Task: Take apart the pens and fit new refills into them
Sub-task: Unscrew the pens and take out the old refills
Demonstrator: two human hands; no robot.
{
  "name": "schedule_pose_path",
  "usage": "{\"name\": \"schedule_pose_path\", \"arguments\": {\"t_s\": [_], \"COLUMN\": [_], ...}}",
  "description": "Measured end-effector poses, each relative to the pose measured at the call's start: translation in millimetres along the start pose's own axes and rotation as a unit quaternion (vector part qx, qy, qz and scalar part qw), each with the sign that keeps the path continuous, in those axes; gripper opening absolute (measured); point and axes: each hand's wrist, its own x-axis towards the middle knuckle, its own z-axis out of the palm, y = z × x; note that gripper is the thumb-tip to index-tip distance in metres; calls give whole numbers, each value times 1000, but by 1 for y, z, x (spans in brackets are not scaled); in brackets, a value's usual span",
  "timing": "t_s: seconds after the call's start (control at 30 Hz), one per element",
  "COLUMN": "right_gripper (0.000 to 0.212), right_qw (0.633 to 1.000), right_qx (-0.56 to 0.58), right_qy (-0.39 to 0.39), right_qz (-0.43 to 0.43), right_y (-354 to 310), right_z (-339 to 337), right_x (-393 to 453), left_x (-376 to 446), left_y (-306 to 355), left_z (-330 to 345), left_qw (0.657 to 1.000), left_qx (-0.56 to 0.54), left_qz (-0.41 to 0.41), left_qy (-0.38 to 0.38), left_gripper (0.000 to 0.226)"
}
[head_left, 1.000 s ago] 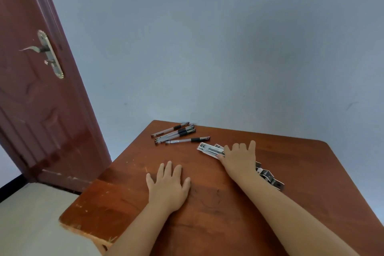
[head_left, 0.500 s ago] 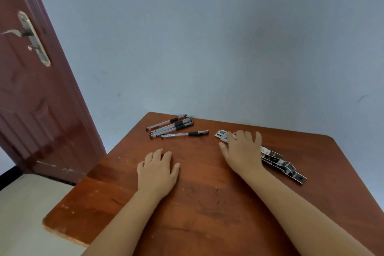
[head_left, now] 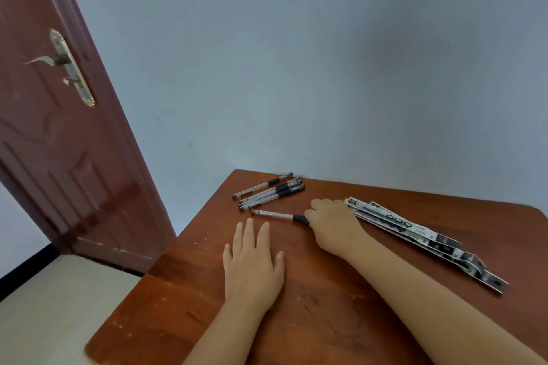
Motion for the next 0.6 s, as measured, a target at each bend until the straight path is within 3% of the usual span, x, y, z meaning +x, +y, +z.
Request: {"name": "schedule_pose_path", "arguments": {"t_s": [0.13, 0.2, 0.3, 0.43, 0.53, 0.6], "right_gripper": [24, 21, 13, 16, 39, 36], "right_qw": [987, 969, 931, 911, 916, 918], "right_qx": [143, 231, 334, 340, 336, 350], "right_qy": [54, 82, 147, 199, 165, 129], "right_qz": [-39, -43, 31, 124, 146, 136], "right_y": [3, 9, 21, 42, 53, 57], "right_z": [-15, -25, -34, -26, -15, -8], "right_x": [-44, -69, -105, -135, -143, -143], "left_x": [-2, 2, 3, 7, 8, 10], "left_y": [8, 17, 41, 78, 95, 94], "left_z": [-4, -1, -10, -10, 1, 11], "left_qw": [990, 969, 943, 921, 913, 908], "left_qx": [4, -26, -75, -62, -35, -30], "left_qz": [111, 212, 322, 385, 406, 415], "left_qy": [83, 121, 50, 17, 18, 50], "left_gripper": [53, 32, 14, 27, 43, 43]}}
